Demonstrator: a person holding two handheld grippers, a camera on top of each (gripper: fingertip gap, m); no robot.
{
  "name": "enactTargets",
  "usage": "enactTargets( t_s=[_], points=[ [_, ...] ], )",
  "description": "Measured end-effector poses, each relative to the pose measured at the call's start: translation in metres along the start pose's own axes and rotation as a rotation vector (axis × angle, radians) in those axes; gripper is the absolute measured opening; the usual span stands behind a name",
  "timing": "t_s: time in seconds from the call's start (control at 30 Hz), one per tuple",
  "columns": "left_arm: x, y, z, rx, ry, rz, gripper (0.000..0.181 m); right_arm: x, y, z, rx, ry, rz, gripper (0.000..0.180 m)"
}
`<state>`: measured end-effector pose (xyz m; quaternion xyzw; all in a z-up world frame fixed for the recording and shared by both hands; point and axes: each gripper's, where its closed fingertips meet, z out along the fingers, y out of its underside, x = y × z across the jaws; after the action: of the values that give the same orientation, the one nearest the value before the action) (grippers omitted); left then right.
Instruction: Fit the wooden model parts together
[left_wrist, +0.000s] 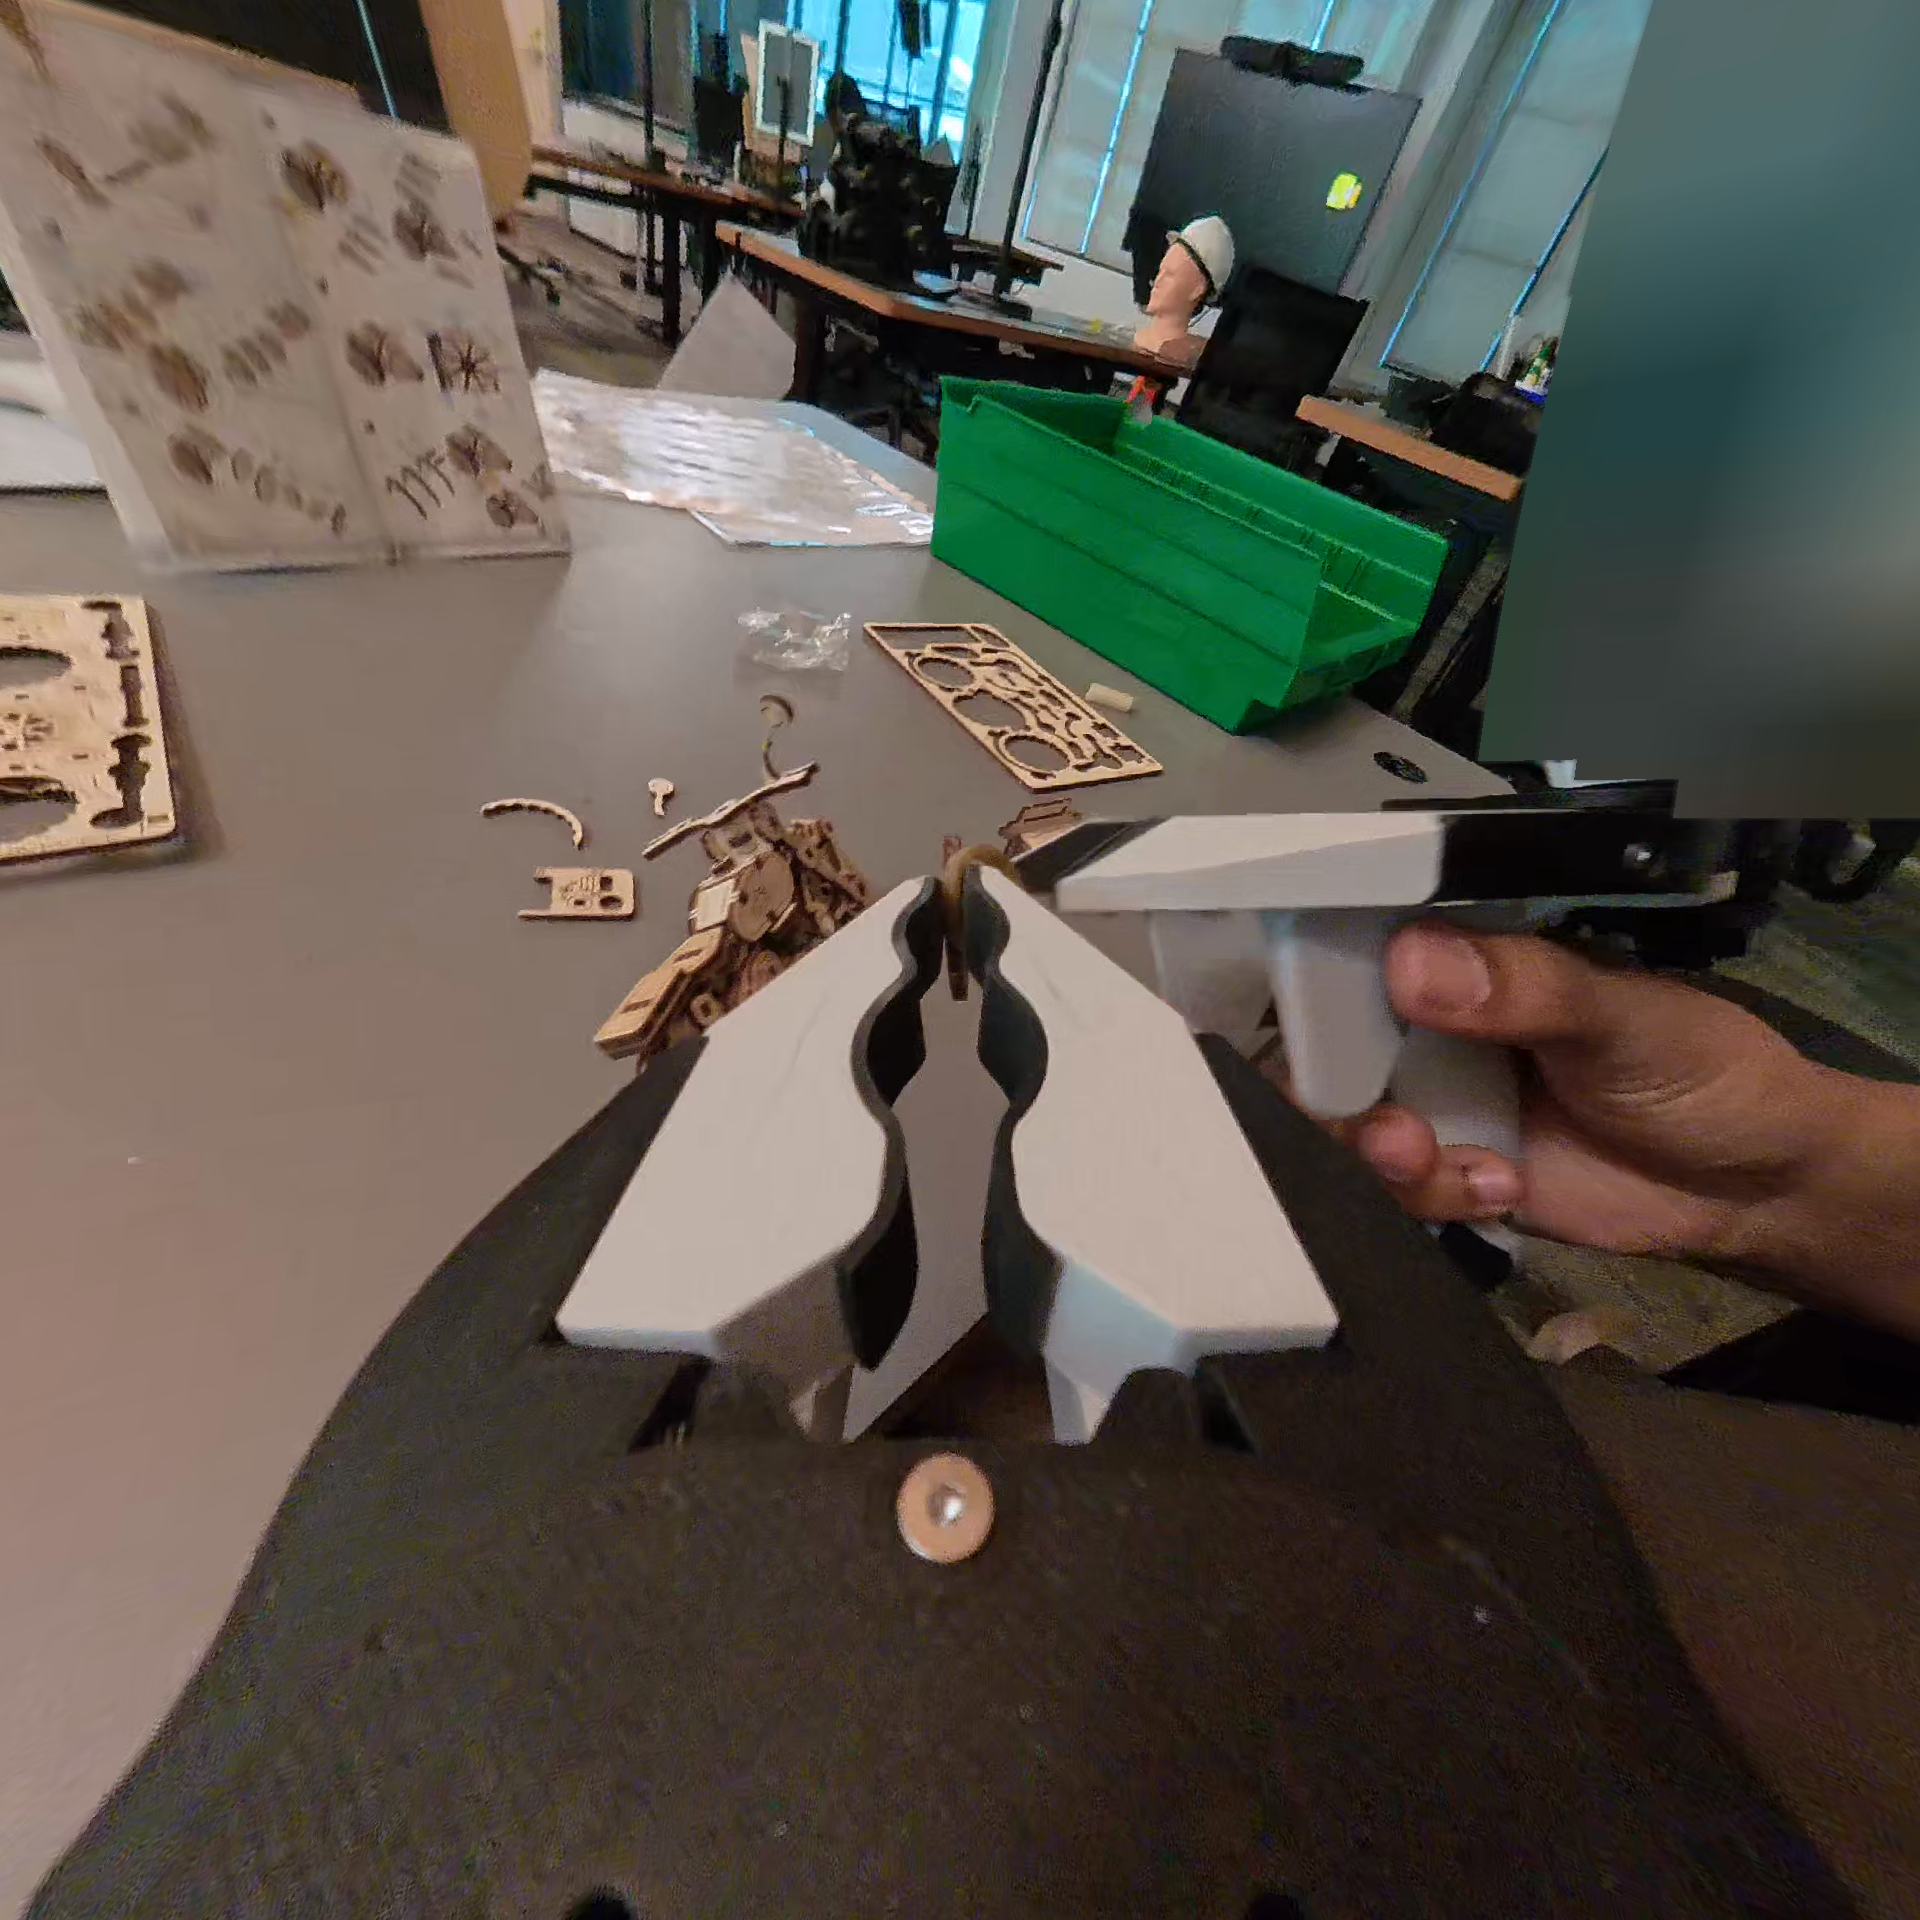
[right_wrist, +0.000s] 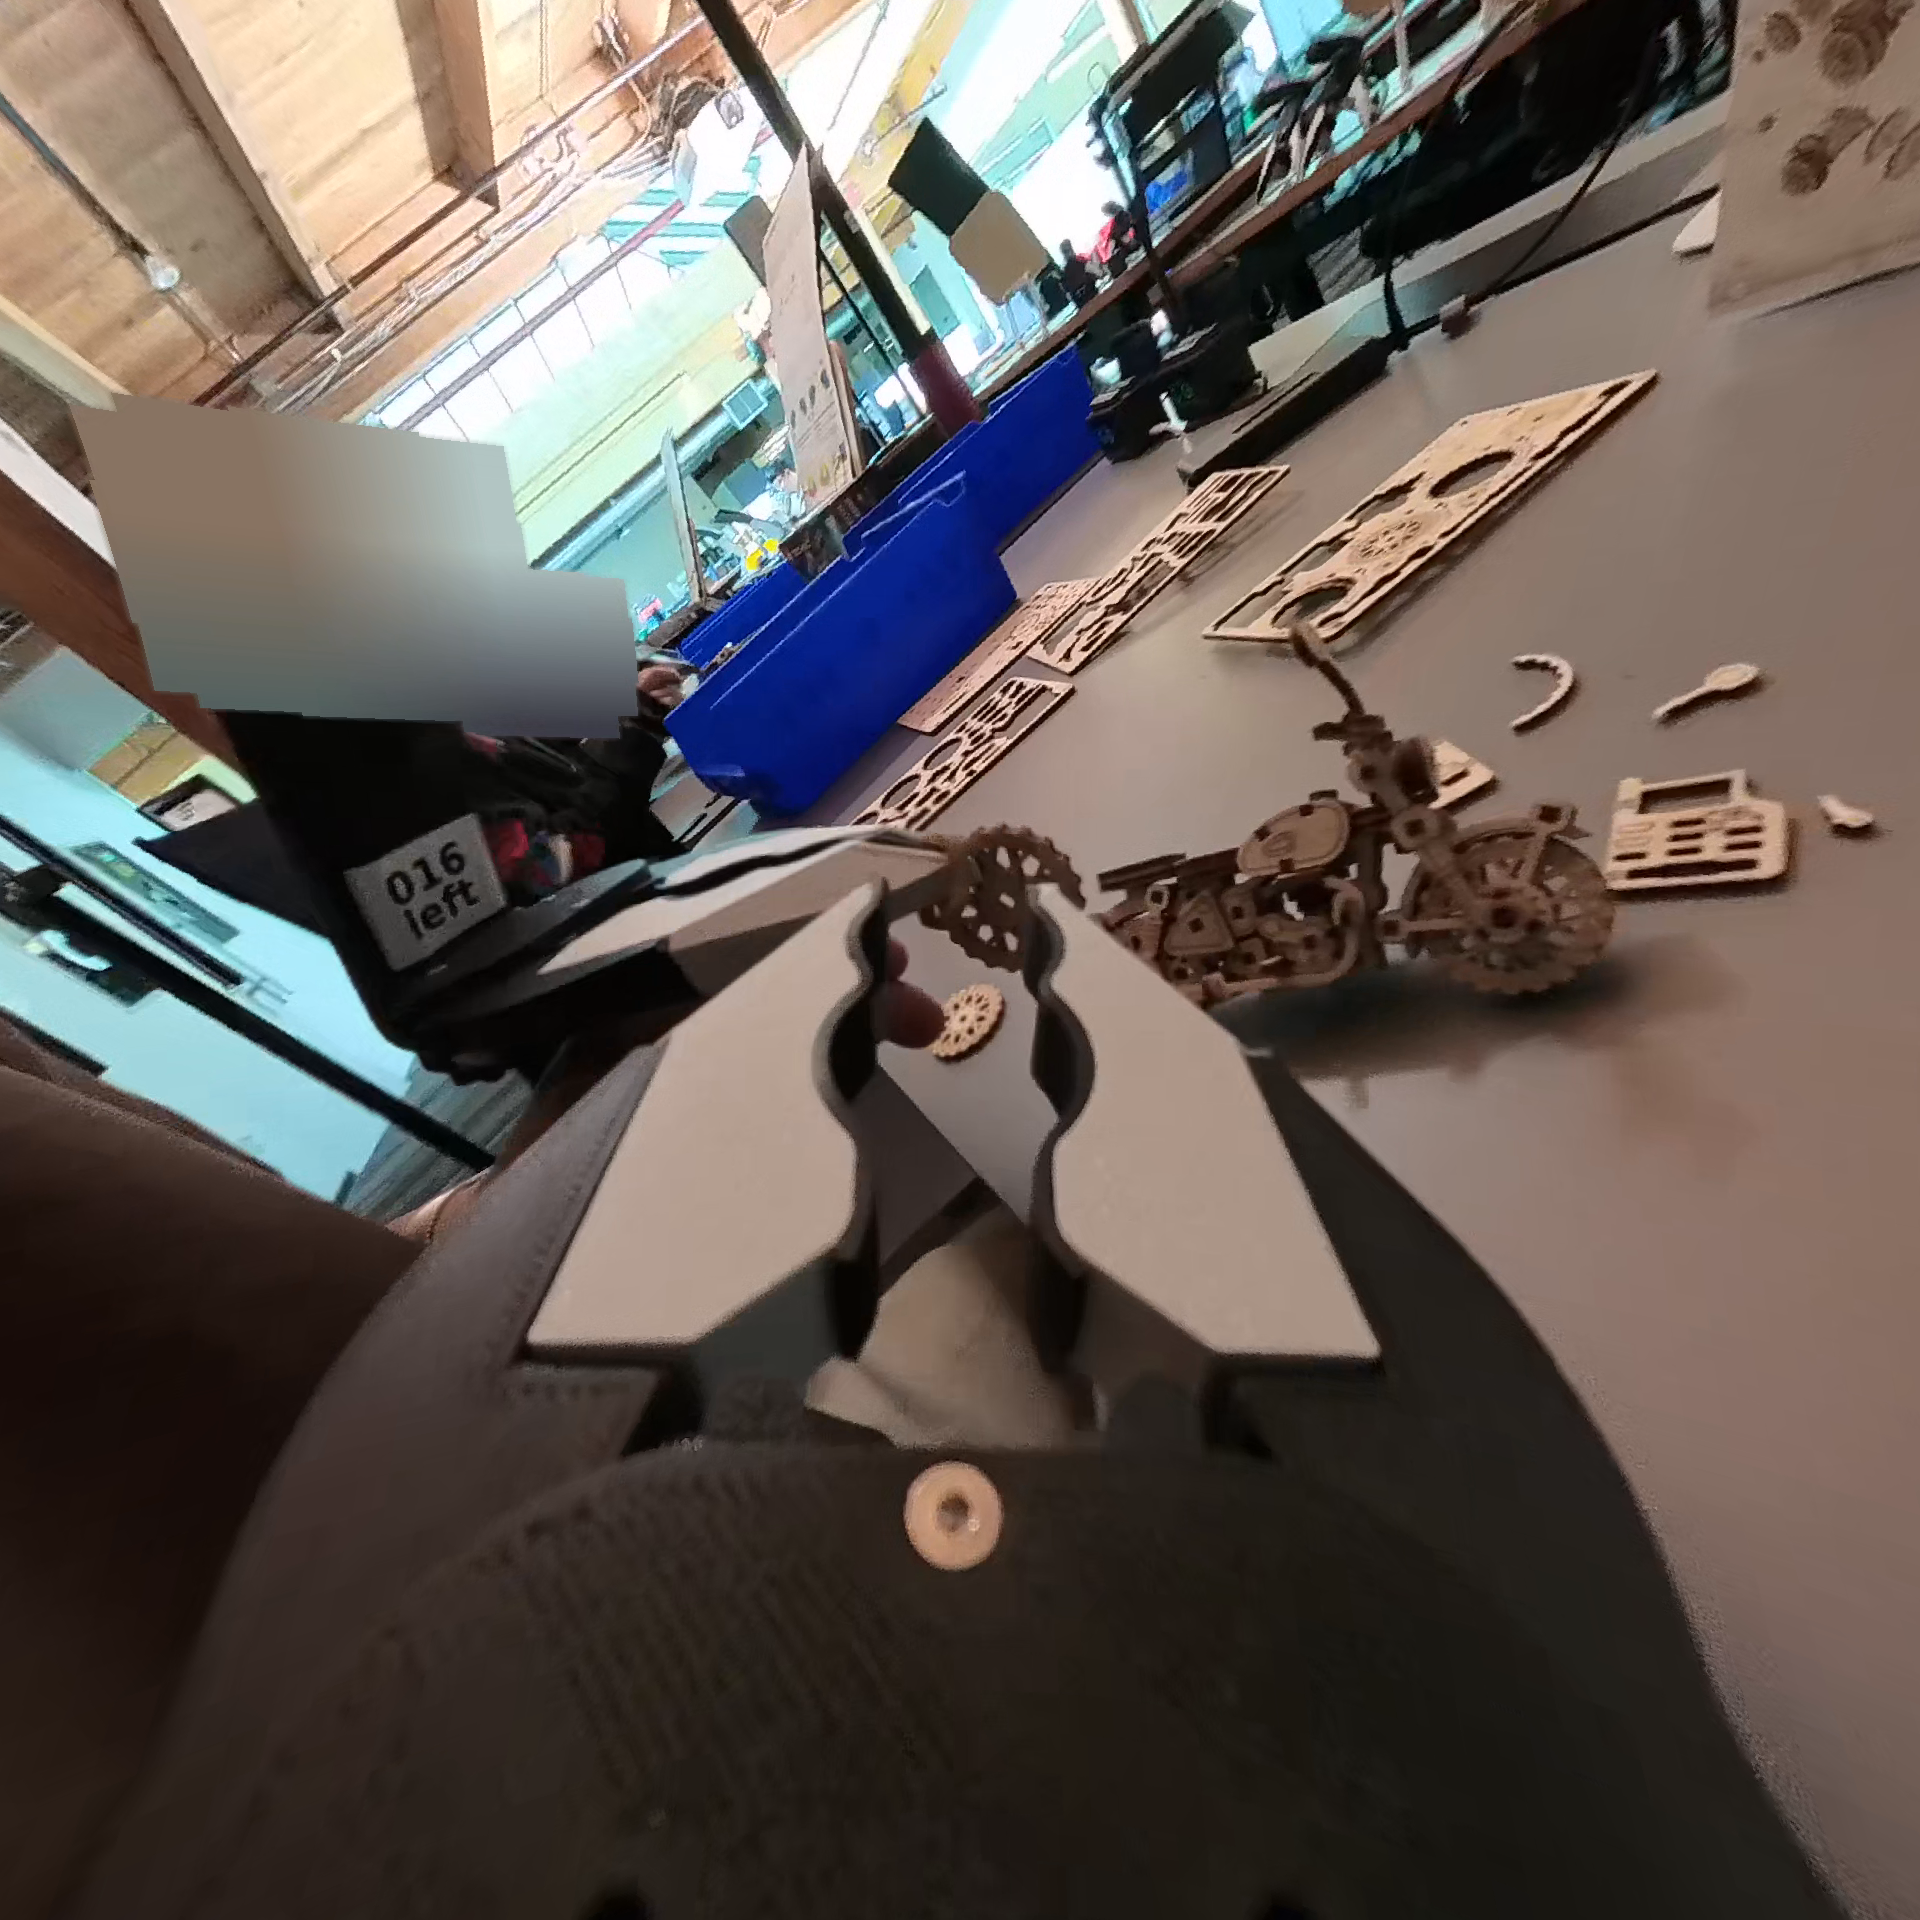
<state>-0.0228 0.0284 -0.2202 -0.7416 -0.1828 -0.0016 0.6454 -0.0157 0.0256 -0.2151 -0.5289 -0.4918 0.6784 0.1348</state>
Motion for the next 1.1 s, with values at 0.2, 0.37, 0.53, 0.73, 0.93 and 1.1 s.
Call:
enactTargets(
  t_s=[0.2,0.37,0.53,0.73,0.93,1.1],
  points=[
    [0.010,0.001,0.001,0.010,0.006,0.006,0.002,0.002,0.000,-0.003,0.019,-0.049,0.113,0.004],
    [0.014,-0.001,0.001,0.023,-0.008,0.079,0.002,0.006,-0.002,-0.005,0.024,-0.045,0.128,0.000],
    [0.017,-0.001,0.002,0.019,0.019,0.020,0.003,0.007,-0.002,-0.005,-0.018,0.018,-0.061,0.000],
    [0.014,0.000,0.002,0.025,0.083,-0.149,0.002,0.008,-0.001,-0.005,-0.050,0.035,-0.144,0.000],
    [0.013,0.008,0.005,-0.045,0.058,-0.110,0.003,0.020,-0.006,-0.006,-0.092,0.162,-0.368,0.000],
    [0.014,-0.005,0.001,0.016,0.054,-0.098,0.003,0.034,-0.017,-0.010,-0.107,0.271,-0.472,0.000]
  ],
)
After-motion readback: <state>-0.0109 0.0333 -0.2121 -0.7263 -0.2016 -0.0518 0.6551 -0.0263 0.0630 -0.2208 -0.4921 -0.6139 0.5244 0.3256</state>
